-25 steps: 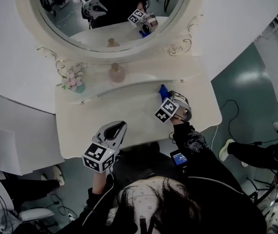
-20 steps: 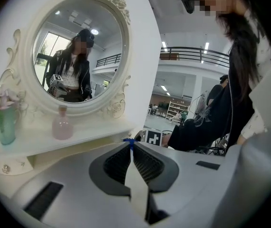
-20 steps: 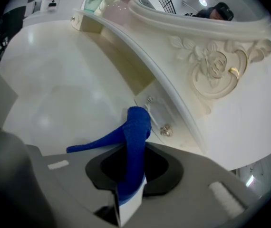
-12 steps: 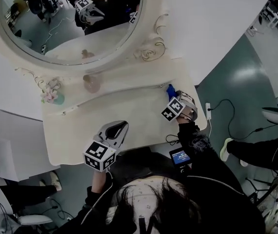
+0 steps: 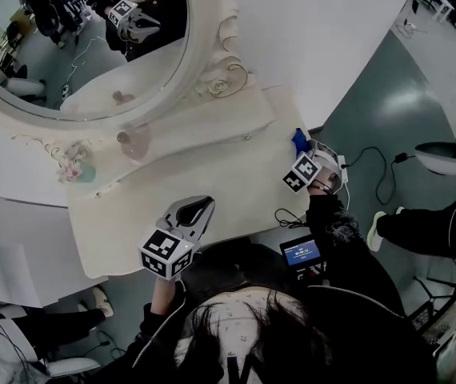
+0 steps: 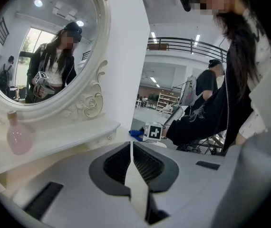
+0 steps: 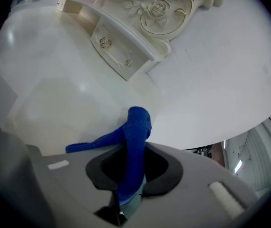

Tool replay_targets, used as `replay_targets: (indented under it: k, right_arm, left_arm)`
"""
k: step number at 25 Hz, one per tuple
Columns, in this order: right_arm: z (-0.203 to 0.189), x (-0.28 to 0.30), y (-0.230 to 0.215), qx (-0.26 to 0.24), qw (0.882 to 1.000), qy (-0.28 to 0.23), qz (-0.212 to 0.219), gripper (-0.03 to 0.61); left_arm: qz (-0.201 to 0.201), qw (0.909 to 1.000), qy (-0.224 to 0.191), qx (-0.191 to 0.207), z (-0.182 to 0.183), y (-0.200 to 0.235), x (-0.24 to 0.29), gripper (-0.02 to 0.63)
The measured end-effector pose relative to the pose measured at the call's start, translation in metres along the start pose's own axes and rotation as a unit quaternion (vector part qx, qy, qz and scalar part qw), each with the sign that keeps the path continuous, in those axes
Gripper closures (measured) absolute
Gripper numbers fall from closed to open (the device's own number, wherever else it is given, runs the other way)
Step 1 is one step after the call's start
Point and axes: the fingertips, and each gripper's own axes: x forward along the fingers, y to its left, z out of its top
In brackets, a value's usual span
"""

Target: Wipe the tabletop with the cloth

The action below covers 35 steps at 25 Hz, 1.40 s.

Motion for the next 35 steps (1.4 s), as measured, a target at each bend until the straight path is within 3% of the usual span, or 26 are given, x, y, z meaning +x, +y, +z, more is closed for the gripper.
replay_targets:
  k: [6,9,17,22,29,35]
  right_arm:
    - [-0.003,0.002,-0.002,-0.047,0.998,0.004,-0.029,0.511]
    - [-0.004,0.001,-0.002,-0.046,0.998,0.007,-0.031,0.511]
    - [0.009,-0.024,0.005,0.074,0.997,0.001,0.027,0.503]
    - [0.057,-0.069,0.026,0.099,0.993,-0.039,0.044,0.503]
    - [0.153,-0.144,0.085,0.107,0.986,-0.101,0.084,0.503]
    - [0.244,-0.197,0.148,0.090,0.977,-0.150,0.119,0.502]
  left_arm:
    - [0.000,0.9998,0.021,-0.005,-0.013,-0.005,0.003,0.612]
    - [0.008,0.9997,0.020,-0.009,-0.017,-0.002,-0.007,0.612]
    - [0.029,0.9993,0.004,-0.021,-0.028,0.016,-0.043,0.612]
    - [0.032,0.9991,-0.013,-0.026,-0.034,0.038,-0.074,0.612]
    - [0.029,0.9987,-0.026,-0.032,-0.058,0.070,-0.140,0.612]
    - [0.060,0.9962,-0.042,-0.047,-0.086,0.114,-0.214,0.612]
